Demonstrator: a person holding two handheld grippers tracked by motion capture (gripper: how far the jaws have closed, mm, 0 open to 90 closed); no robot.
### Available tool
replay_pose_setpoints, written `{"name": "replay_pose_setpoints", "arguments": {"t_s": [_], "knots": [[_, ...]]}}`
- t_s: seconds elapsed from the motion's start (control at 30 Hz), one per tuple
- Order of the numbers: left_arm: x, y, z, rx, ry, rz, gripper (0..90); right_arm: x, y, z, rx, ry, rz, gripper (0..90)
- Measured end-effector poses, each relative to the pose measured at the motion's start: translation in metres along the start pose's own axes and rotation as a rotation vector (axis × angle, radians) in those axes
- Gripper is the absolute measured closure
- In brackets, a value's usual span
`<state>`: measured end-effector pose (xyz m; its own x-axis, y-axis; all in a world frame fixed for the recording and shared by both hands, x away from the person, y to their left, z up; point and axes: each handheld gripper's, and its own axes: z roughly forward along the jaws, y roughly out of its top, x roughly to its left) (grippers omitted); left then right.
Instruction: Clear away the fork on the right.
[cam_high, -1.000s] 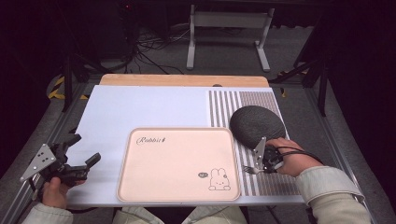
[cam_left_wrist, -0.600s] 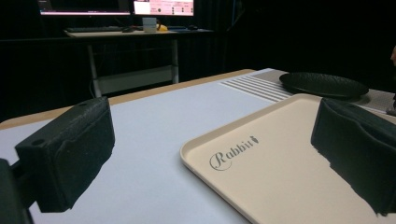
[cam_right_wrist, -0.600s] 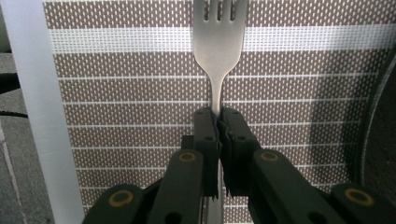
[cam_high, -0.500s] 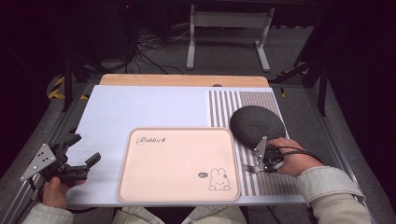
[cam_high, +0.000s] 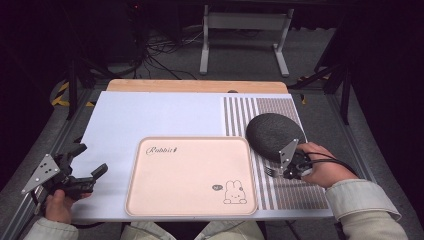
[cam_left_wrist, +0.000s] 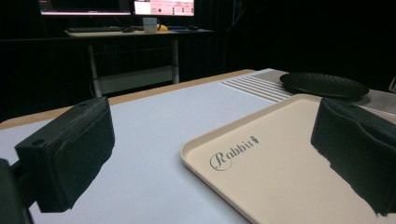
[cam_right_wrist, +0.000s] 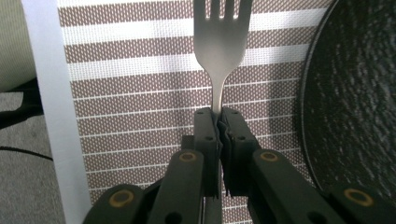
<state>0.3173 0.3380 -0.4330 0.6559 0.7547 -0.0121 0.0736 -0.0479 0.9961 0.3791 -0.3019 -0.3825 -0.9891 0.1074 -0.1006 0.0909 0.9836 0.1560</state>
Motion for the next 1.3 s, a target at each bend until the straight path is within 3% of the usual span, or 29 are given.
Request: {"name": "replay_pose_setpoints", "arguments": {"t_s": [0.13,0.2,0.27,0.3,0.53,0.83,1.07,1.13,1.3], "knots": [[0.000,0.000,0.000,-0.002,0.002,0.000,0.4,0.000,0.000,-0.006,-0.017,-0.011,0.010,86.6],[0.000,0.000,0.000,0.000,0.001,0.000,0.3,0.001,0.000,-0.013,-0.053,-0.032,0.026,86.6],[0.000,0.000,0.000,-0.003,0.002,-0.001,0.3,0.002,0.000,-0.015,-0.056,-0.032,0.035,86.6],[0.000,0.000,0.000,-0.001,0.002,0.002,0.3,0.002,0.000,-0.020,-0.090,-0.051,0.039,86.6],[0.000,0.000,0.000,-0.002,0.001,0.003,0.4,0.002,-0.002,-0.030,-0.141,-0.071,0.082,86.6],[0.000,0.000,0.000,-0.002,0.001,0.004,0.4,0.007,-0.005,-0.042,-0.261,-0.117,0.128,86.6],[0.000,0.000,0.000,-0.002,0.001,0.004,0.4,0.011,-0.007,-0.047,-0.341,-0.131,0.168,86.6],[0.000,0.000,0.000,-0.003,0.002,0.005,0.4,0.013,-0.006,-0.050,-0.387,-0.133,0.198,86.6],[0.000,0.000,0.000,-0.004,0.001,0.007,0.4,0.016,-0.002,-0.053,-0.450,-0.145,0.212,86.6]]}}
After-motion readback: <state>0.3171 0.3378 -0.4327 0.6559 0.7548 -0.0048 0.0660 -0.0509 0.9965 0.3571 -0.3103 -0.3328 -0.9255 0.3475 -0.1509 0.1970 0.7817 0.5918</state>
